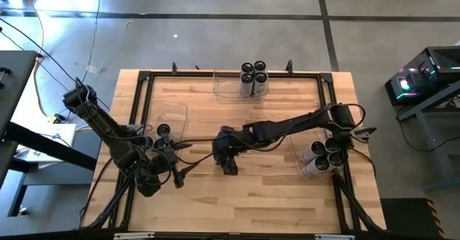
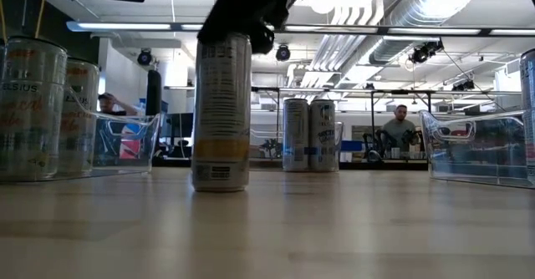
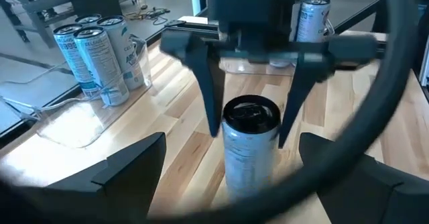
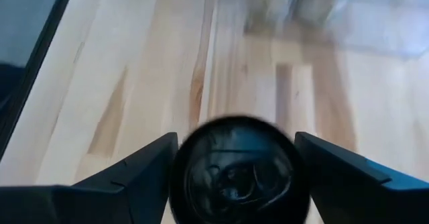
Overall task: Sort soda cans
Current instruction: Put the white-yellow soda can into the middle left transparent bin
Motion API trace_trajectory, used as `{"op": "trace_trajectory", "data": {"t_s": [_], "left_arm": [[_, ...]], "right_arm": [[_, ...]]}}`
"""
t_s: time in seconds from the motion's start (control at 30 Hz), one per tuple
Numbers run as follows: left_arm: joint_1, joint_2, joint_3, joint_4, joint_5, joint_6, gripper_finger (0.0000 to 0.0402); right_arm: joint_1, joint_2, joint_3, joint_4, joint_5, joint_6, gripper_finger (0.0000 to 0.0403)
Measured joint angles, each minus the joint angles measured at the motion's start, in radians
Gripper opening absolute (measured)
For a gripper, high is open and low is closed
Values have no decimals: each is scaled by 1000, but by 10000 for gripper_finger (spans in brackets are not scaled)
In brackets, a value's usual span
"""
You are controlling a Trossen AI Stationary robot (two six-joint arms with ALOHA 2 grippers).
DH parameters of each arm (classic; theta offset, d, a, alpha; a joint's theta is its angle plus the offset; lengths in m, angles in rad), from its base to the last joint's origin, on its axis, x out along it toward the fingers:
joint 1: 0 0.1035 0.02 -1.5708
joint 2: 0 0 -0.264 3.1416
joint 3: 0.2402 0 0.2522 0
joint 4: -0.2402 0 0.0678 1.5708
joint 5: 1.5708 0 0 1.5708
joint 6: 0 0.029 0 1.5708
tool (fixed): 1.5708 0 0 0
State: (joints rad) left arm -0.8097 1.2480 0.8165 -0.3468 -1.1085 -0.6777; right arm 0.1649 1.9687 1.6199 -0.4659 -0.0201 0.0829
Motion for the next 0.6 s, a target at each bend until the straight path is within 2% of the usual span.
{"op": "trace_trajectory", "data": {"t_s": [0.3,0.47,0.53,0.6], "left_arm": [[-1,0,1,5,7,18,337],[0,42,1,10,-50,16,337],[0,75,1,19,-79,6,337],[1,110,1,41,-109,1,337]], "right_arm": [[13,-81,0,39,121,-65,291],[75,-175,-15,-2,383,-134,291],[103,-248,-92,8,461,-138,291],[123,-343,-206,39,492,-101,291]]}}
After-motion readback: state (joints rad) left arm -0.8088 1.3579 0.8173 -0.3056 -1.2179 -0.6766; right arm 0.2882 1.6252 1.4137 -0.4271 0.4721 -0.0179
